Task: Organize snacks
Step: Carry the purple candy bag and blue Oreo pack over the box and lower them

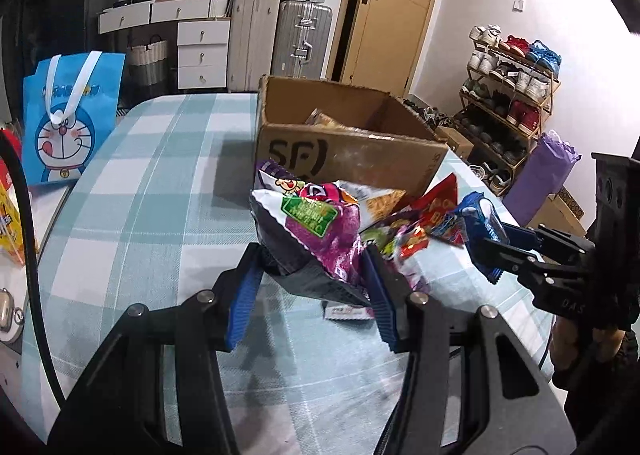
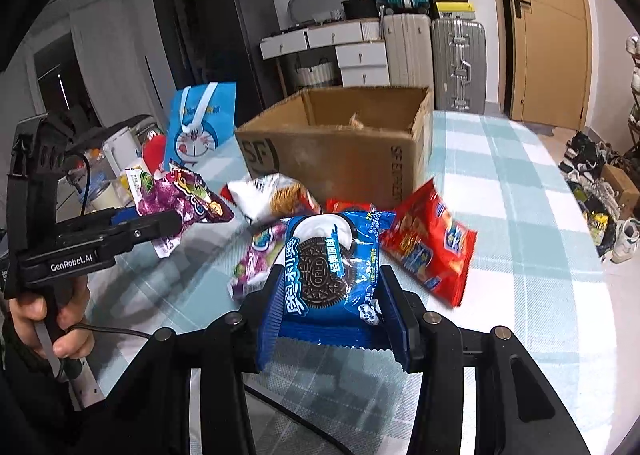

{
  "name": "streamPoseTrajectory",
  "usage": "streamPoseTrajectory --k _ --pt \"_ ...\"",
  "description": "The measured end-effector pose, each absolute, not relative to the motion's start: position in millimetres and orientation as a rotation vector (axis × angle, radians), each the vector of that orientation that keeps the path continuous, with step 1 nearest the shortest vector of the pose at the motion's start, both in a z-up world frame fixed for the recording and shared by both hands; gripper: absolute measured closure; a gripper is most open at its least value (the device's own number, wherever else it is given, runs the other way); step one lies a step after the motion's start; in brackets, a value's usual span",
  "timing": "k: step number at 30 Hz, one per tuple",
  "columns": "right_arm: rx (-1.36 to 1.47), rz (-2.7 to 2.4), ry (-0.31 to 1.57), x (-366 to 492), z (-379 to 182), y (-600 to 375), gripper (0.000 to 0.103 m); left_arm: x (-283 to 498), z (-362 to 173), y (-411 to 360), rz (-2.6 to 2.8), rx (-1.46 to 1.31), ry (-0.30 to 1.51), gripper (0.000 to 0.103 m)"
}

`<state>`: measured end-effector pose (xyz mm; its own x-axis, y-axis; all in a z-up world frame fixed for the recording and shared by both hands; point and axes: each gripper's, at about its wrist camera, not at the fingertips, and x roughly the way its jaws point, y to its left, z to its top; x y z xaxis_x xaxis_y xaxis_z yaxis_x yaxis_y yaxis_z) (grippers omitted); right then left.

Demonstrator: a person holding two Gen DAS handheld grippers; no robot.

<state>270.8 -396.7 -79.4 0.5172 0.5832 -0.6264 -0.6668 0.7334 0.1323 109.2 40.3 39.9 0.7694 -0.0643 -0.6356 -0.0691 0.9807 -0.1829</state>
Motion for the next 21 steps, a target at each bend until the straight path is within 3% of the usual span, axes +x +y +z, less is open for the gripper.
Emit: streamPoseTrajectory --k 21 --pt "-0.083 0.731 0.61 284.8 -33.4 -403.5 0.057 131.4 73.4 20.6 -0.028 -0.19 0.671 0.055"
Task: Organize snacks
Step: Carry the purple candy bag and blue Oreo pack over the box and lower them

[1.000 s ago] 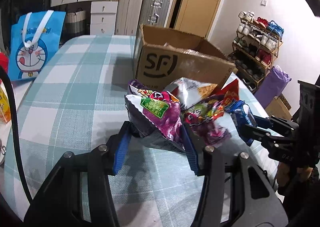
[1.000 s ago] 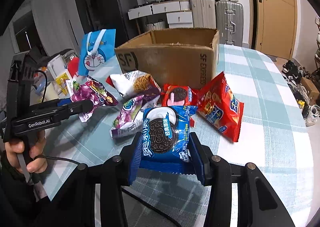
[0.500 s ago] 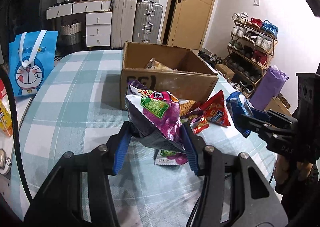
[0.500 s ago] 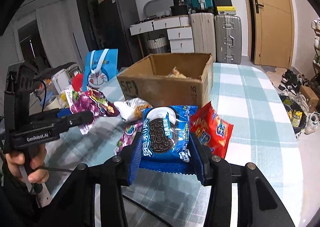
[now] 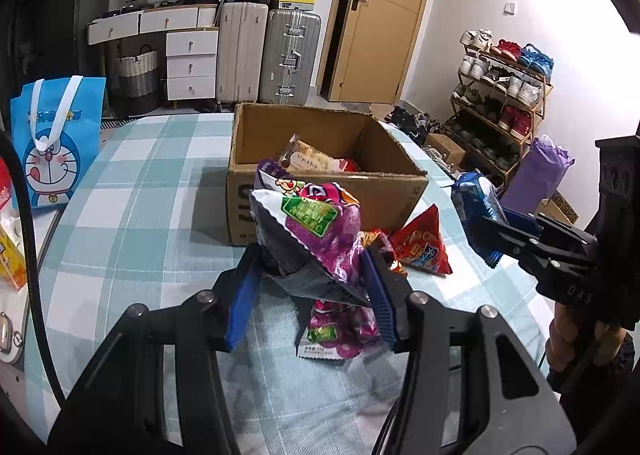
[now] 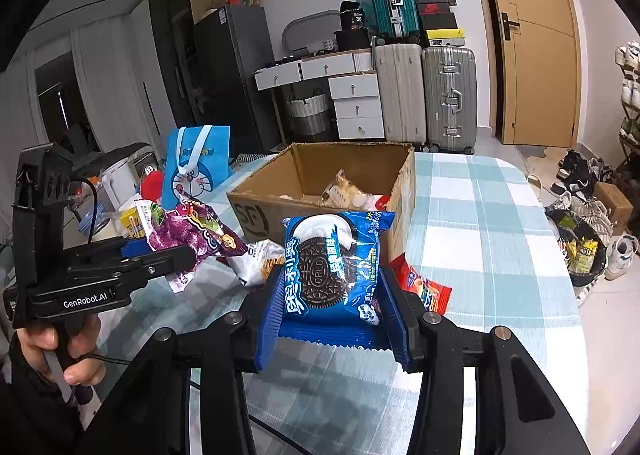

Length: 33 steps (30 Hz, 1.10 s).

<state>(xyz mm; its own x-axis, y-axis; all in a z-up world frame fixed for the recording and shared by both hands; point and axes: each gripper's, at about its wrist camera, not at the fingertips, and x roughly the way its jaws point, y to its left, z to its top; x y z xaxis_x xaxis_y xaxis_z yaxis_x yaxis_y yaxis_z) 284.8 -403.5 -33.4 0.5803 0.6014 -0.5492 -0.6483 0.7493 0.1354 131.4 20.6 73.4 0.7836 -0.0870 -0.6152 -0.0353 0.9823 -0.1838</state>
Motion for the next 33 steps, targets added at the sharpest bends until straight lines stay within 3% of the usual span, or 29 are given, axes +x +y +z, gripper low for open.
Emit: streamPoseTrajectory --k 33 --pt "-0.071 0.746 0.573 343.3 8.8 -375.8 0.057 214.0 118.1 25.2 -0.042 -0.151 0.65 0.055"
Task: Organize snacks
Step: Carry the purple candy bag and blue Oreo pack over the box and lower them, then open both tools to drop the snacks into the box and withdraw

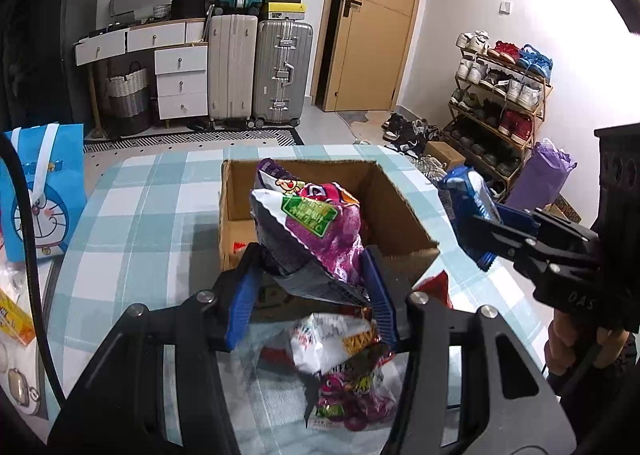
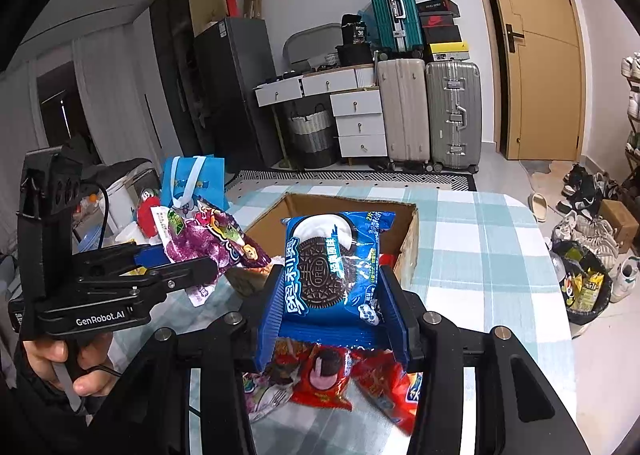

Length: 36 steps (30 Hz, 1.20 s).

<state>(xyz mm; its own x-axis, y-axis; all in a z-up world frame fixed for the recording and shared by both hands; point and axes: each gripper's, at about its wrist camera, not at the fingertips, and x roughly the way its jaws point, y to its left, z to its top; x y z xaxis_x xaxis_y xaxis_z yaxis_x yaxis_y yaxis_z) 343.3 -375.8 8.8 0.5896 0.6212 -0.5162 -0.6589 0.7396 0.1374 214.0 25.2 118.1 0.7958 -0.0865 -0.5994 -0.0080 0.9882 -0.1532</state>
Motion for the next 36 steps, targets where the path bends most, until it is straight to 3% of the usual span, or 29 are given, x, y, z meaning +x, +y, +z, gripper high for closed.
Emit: streamPoseTrajectory --k 17,36 --pt "-0.055 0.757 0.595 383.2 6.6 -356.6 0.057 271.4 119.6 34.3 -0.035 -0.142 0.659 0.055" --pt "-0.059 0.76 0.673 429.5 -30.2 -324.0 0.057 327.4 84.4 39.8 -0.009 -0.114 0.732 0.055"
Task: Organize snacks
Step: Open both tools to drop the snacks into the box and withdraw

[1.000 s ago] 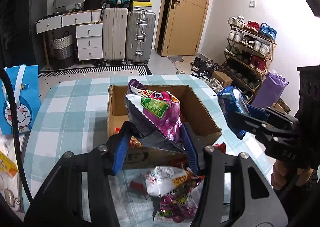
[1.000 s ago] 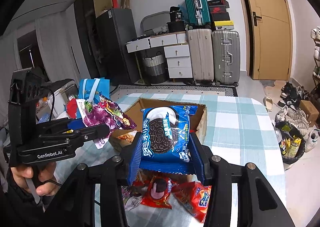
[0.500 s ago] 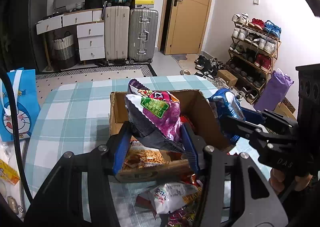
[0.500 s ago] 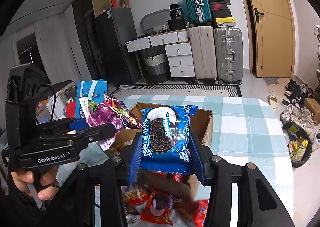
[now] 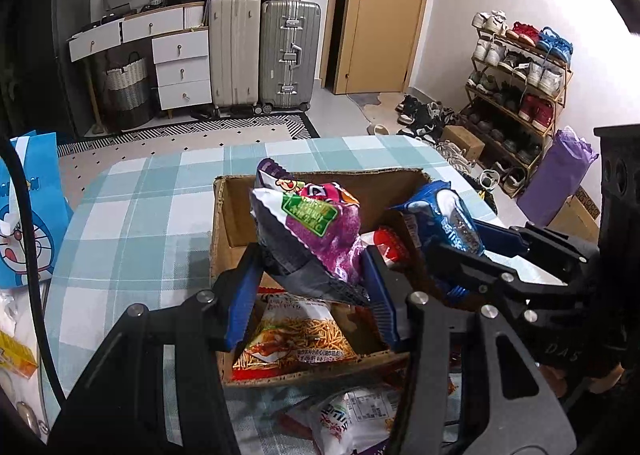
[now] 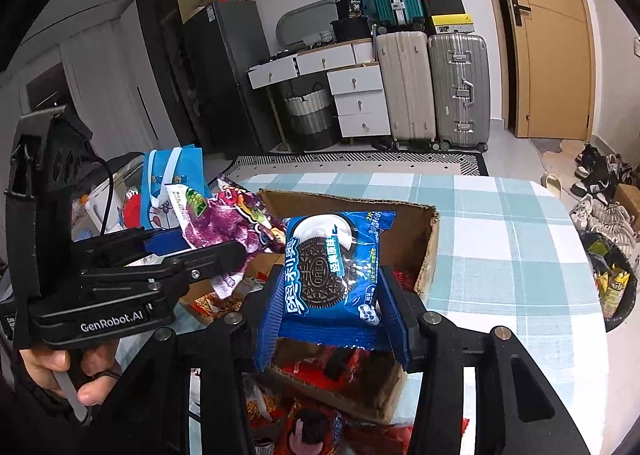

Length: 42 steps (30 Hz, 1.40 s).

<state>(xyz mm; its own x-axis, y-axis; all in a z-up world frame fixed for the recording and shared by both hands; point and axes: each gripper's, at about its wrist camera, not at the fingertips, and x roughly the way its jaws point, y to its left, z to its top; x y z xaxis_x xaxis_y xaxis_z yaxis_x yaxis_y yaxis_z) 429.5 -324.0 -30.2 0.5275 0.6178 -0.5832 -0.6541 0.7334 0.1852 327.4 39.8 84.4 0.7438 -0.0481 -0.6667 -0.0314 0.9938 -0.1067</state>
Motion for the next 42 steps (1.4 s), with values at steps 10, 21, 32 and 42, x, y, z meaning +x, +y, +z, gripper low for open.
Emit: streamPoseTrajectory --k 10,21,32,42 --pt "-0.084 0.725 0.686 437.8 -42.7 -321.8 0.056 342.3 67.2 37.3 -0.037 -0.116 0.767 0.042" --pt "-0.016 0.684 0.643 417.1 -24.7 -373.2 0.001 303.4 85.0 31.5 -0.035 -0.094 0.72 0.001" --pt "-0.036 0.66 0.67 379.2 -23.9 -408.3 0.0 235.6 91.0 19.0 -0.05 -0.118 0.72 0.001" --pt "-0.074 0.644 0.69 349.6 -28.5 -423.7 0.0 184.9 65.2 13.2 -0.059 -0.138 0.781 0.001"
